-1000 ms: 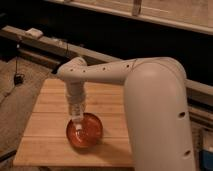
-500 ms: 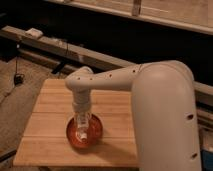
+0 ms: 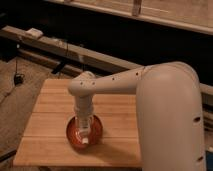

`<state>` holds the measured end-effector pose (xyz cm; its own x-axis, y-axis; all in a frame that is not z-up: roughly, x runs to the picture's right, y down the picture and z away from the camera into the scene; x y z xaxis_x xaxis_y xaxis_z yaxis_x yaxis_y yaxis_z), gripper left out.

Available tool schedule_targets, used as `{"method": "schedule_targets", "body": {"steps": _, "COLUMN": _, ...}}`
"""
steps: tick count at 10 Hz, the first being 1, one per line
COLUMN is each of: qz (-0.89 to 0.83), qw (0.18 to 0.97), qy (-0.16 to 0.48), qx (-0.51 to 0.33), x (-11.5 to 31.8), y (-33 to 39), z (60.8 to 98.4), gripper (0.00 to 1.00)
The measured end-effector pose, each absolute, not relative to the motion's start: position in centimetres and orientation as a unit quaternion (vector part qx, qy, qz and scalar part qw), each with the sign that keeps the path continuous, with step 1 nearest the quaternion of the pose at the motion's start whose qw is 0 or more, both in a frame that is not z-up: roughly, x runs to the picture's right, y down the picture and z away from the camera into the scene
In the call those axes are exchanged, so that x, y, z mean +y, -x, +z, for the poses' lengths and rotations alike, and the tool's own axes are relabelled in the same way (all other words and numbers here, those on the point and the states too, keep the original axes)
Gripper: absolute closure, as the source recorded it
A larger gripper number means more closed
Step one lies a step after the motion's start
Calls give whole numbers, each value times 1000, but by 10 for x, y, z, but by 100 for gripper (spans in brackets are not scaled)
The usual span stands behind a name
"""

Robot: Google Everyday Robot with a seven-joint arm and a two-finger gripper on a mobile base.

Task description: Place the bottle in the ceramic bowl

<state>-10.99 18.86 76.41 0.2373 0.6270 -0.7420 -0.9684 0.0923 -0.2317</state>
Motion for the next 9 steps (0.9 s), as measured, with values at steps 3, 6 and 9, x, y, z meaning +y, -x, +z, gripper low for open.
{"method": "schedule_targets", "body": {"steps": 3, "qz": 572, "qw": 699, "qy": 358, "qx": 235, "x": 188, "y": 112, "z": 763, "gripper": 20}}
{"method": "schedule_targets", "body": {"steps": 6, "qz": 572, "qw": 700, "qy": 358, "qx": 235, "x": 188, "y": 112, "z": 763, "gripper": 20}}
{"method": "schedule_targets", "body": {"steps": 9, "qz": 572, "qw": 699, "qy": 358, "qx": 235, "x": 188, "y": 111, "z": 763, "gripper": 20}}
